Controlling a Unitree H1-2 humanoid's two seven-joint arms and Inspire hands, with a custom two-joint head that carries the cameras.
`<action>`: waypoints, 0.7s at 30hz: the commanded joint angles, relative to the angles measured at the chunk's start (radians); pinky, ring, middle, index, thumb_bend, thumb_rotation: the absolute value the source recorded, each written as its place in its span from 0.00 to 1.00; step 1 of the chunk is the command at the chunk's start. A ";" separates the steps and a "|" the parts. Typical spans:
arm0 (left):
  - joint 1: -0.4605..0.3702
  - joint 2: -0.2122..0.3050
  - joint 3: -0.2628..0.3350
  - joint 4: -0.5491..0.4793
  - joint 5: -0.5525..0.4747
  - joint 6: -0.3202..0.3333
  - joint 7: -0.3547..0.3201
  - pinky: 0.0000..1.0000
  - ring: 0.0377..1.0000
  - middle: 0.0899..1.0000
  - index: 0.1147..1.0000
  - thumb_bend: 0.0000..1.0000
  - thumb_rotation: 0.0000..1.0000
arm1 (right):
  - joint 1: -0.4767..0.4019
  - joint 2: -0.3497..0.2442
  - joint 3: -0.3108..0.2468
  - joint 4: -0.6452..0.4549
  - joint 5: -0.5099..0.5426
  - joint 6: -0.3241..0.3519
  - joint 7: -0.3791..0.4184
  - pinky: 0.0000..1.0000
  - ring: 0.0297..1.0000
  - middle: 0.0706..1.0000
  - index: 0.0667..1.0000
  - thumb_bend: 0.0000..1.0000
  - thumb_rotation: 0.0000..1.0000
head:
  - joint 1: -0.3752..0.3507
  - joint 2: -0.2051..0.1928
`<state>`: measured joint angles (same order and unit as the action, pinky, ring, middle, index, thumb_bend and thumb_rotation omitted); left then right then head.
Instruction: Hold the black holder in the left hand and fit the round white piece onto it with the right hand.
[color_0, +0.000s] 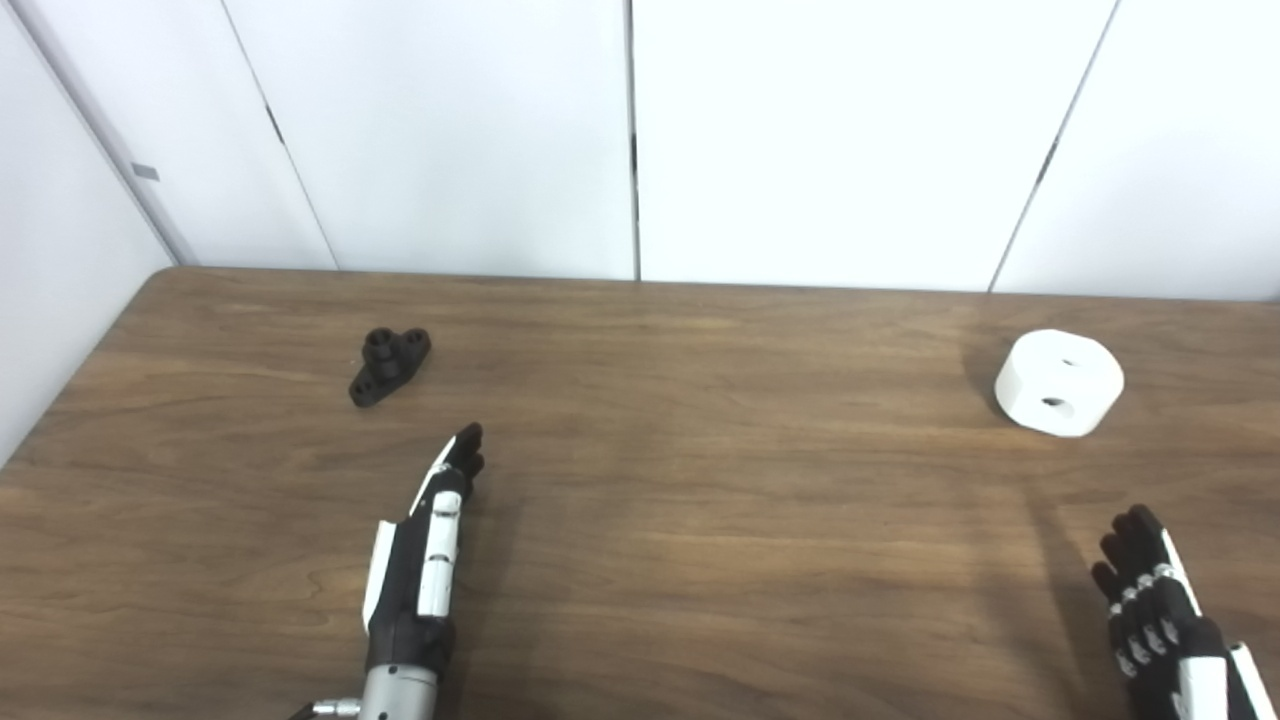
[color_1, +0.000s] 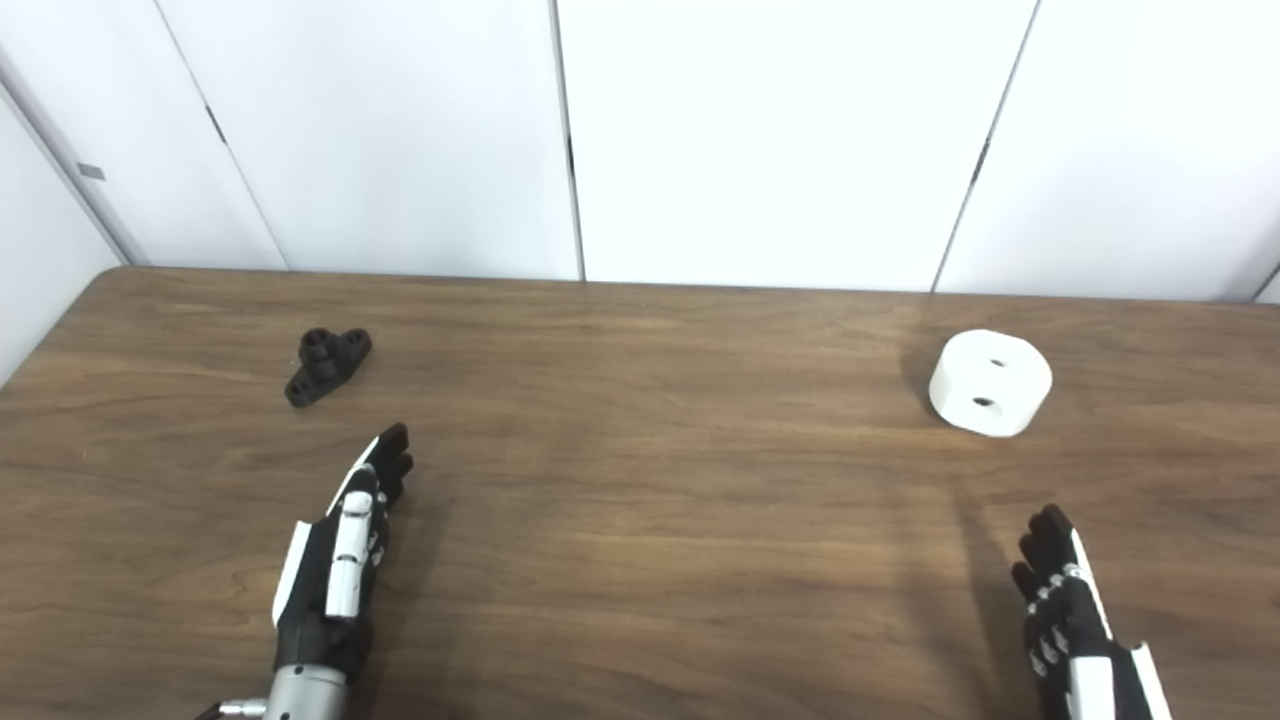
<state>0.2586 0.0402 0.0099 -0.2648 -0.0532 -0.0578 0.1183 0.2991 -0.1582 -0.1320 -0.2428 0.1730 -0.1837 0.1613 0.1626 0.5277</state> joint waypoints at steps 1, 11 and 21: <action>0.260 -0.074 -0.007 -0.018 -0.007 -0.086 0.011 1.00 0.96 0.95 0.91 0.38 0.99 | 0.005 0.022 0.008 0.047 -0.016 -0.048 -0.014 1.00 1.00 1.00 1.00 0.60 1.00 | -0.006 -0.002; 0.275 -0.064 0.001 -0.009 -0.003 -0.098 0.007 1.00 0.96 0.95 0.90 0.39 0.97 | 0.004 0.034 0.013 0.040 -0.046 -0.049 -0.032 1.00 1.00 1.00 1.00 0.58 1.00 | -0.014 0.000; 0.276 -0.074 -0.016 0.011 0.035 -0.132 0.014 0.97 0.95 0.93 0.88 0.36 0.97 | 0.008 0.015 0.005 0.047 -0.026 -0.044 -0.023 1.00 1.00 1.00 1.00 0.56 1.00 | 0.039 -0.029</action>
<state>0.2594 0.0412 0.0158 -0.2404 -0.0484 -0.0987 0.1175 0.2993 -0.1570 -0.1266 -0.2430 0.1335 -0.1930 0.1486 0.1962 0.5017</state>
